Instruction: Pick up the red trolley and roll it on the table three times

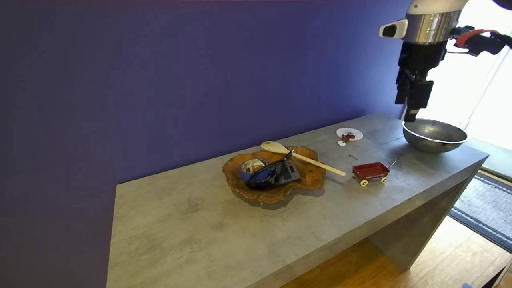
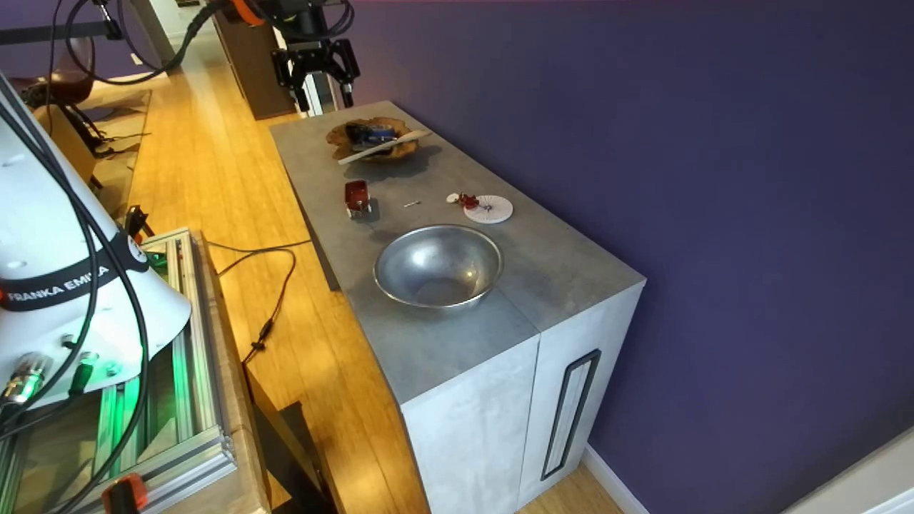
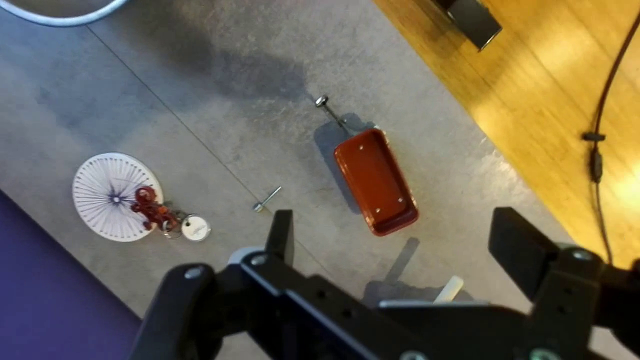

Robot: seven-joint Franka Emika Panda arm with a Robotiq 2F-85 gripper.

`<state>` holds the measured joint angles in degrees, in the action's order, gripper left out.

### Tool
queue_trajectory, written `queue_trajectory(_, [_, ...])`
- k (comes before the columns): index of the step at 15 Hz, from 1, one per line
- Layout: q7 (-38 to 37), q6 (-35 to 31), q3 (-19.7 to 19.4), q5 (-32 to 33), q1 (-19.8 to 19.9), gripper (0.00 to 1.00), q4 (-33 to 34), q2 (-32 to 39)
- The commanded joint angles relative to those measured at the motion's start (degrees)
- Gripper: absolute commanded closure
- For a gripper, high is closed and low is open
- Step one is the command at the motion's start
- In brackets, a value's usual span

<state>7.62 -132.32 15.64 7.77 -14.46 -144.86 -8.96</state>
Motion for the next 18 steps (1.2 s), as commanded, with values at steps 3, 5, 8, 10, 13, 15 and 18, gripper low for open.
queue_trajectory(3, [3.6,-0.5,-0.6,-0.6,-0.6,0.0,-0.4,1.6])
queue_trajectory(5, [5.4,-1.1,-0.5,-0.3,-0.9,0.0,-0.5,1.9])
queue_trajectory(8, [16.7,-6.5,-0.7,-2.4,-2.5,0.0,-2.7,2.4])
queue_trajectory(10, [21.9,-11.9,-0.6,-3.5,-3.5,0.0,-4.1,4.1])
queue_trajectory(13, [31.9,-15.6,-0.6,-7.4,-4.6,0.0,-4.4,9.0])
queue_trajectory(15, [28.3,-14.2,0.2,-5.6,-3.6,0.0,-4.5,7.4])
queue_trajectory(18, [30.5,-15.2,0.6,-6.2,-3.1,0.0,-4.2,10.7])
